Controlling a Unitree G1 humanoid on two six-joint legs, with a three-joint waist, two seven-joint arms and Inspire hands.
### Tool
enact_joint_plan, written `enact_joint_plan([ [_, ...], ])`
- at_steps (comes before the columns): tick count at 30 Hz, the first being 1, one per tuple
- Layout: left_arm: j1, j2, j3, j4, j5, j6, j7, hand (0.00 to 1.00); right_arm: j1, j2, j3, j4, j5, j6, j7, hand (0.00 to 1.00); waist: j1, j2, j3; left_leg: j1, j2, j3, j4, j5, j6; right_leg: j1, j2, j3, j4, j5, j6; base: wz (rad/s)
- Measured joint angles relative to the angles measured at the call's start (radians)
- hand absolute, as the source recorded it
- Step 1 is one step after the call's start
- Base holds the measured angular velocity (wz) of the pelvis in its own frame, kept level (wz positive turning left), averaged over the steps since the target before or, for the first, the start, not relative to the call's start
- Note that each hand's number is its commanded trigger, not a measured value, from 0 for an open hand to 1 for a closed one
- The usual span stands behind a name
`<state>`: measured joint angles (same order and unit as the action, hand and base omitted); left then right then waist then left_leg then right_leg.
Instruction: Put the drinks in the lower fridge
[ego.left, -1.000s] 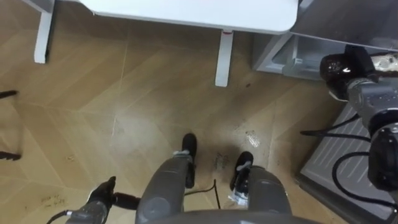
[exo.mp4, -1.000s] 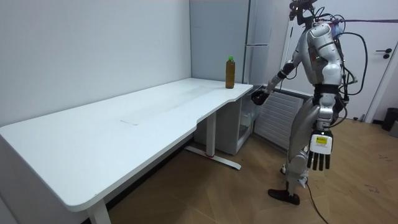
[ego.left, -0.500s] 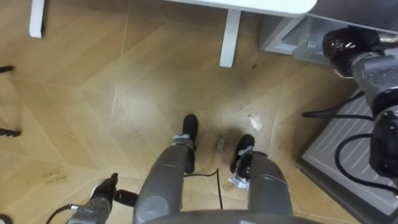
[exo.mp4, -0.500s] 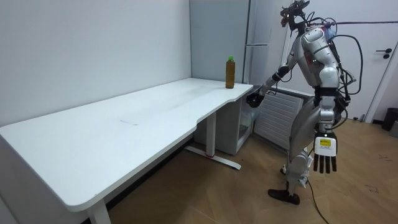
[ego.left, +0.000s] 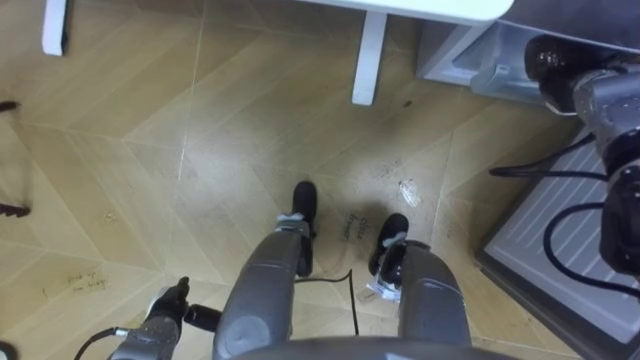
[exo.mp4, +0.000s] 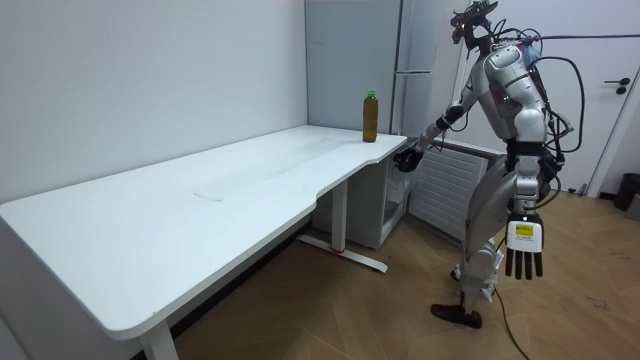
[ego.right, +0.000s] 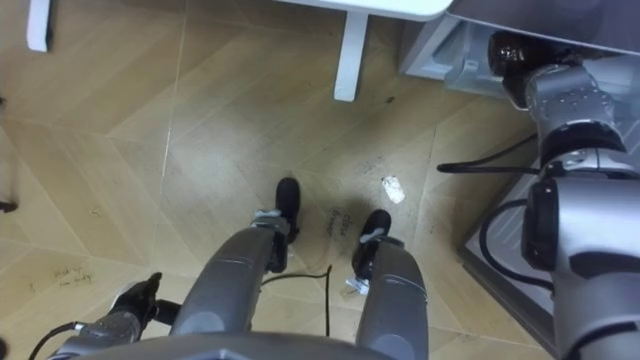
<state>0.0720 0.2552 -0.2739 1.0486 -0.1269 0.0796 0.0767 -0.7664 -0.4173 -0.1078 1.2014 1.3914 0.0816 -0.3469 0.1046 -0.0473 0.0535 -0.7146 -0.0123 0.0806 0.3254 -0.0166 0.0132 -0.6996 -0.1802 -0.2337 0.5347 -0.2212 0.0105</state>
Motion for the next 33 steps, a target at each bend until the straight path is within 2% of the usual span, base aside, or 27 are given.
enact_joint_plan([
  [13,0.000,0.003,-0.005,0.002,-0.020,0.001,-0.012,0.00,0.000,-0.007,-0.001,0.000,0.061,-0.002,-0.018,0.00,-0.014,0.001,-0.0004,-0.002,0.000,0.023,0.005,0.002,0.004,-0.003,-0.009,-0.002,0.009,-0.001,0.001,0.00],
  [24,0.000,0.007,-0.004,0.002,-0.018,-0.001,-0.030,0.00,0.007,-0.010,-0.001,0.005,0.065,-0.004,-0.008,0.00,-0.009,0.002,-0.0015,0.009,0.001,0.027,0.003,0.004,0.007,0.009,-0.009,-0.005,0.009,0.000,0.001,0.00],
  [30,-0.001,0.007,-0.004,0.002,-0.024,-0.013,-0.032,0.00,0.041,-0.010,-0.001,0.042,0.066,-0.007,0.000,0.00,0.012,0.007,-0.0022,0.076,0.004,0.027,-0.021,0.004,0.007,0.083,-0.004,-0.017,-0.023,0.001,0.002,0.00],
  [33,-0.004,0.004,-0.004,0.002,-0.021,-0.015,-0.043,0.00,0.049,-0.010,-0.001,0.091,0.070,-0.007,0.023,0.00,0.014,0.022,-0.0015,0.121,0.007,0.028,-0.029,0.004,0.007,0.145,0.008,-0.018,-0.056,0.006,0.008,0.05],
])
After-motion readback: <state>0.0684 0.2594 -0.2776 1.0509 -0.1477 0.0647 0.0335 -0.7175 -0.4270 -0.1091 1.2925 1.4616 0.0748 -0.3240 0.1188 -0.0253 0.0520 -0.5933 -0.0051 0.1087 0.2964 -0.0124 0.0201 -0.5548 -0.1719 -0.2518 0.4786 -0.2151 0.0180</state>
